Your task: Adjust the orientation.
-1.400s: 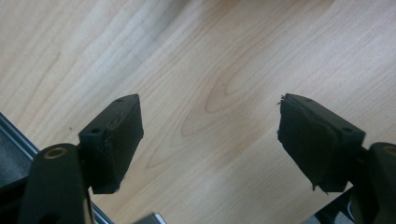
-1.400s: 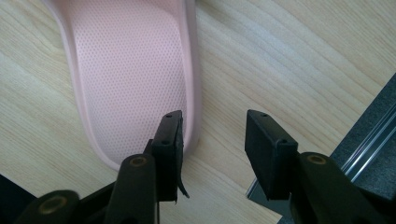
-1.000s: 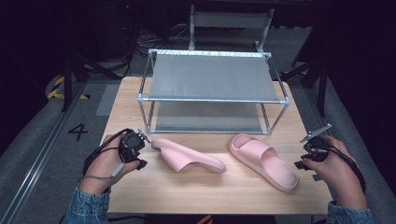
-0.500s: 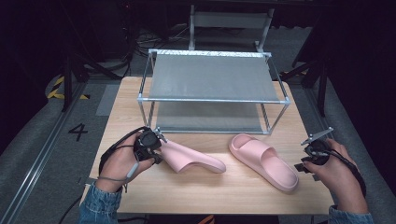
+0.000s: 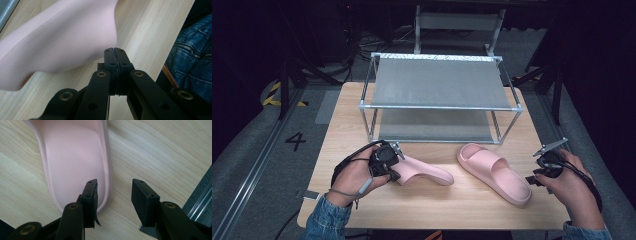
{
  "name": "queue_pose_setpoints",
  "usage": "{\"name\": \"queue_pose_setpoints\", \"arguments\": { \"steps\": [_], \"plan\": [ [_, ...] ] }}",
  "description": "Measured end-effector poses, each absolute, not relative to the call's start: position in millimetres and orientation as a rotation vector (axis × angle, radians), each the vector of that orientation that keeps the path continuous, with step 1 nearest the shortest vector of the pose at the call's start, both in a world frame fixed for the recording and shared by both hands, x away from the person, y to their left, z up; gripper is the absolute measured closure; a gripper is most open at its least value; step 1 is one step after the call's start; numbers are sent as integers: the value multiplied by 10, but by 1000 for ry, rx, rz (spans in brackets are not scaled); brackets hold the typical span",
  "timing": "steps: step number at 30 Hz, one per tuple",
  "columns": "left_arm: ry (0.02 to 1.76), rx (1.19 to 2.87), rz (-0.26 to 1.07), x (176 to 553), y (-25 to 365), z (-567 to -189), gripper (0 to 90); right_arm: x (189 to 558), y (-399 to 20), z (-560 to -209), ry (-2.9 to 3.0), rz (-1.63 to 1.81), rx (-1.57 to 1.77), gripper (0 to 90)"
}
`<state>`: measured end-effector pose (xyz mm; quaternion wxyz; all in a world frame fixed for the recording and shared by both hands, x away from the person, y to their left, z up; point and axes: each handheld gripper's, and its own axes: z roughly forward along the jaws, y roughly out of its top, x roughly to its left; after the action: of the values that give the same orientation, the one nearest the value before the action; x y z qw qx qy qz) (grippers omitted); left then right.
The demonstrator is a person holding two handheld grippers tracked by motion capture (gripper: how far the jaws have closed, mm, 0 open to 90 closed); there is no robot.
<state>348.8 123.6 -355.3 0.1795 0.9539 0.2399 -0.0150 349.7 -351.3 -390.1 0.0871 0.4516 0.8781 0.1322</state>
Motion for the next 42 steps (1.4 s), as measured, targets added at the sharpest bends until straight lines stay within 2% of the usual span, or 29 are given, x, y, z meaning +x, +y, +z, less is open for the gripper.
{"name": "queue_pose_setpoints", "arguments": {
  "steps": [15,29,34,42],
  "plan": [
    [682,2610,4,3629,1112,-3557,900,3453,-3519,-3921,2582,419,1363,569],
    [708,2627,-2,3796,1059,-3633,899,3353,-3609,-3931,2531,447,1390,557],
    [703,2616,36,3824,1041,-3609,900,3317,-3629,-3918,2506,460,1406,556],
    [711,2571,168,3884,966,-3563,884,3267,-3668,-3919,2476,474,1419,551]
  ]
}}
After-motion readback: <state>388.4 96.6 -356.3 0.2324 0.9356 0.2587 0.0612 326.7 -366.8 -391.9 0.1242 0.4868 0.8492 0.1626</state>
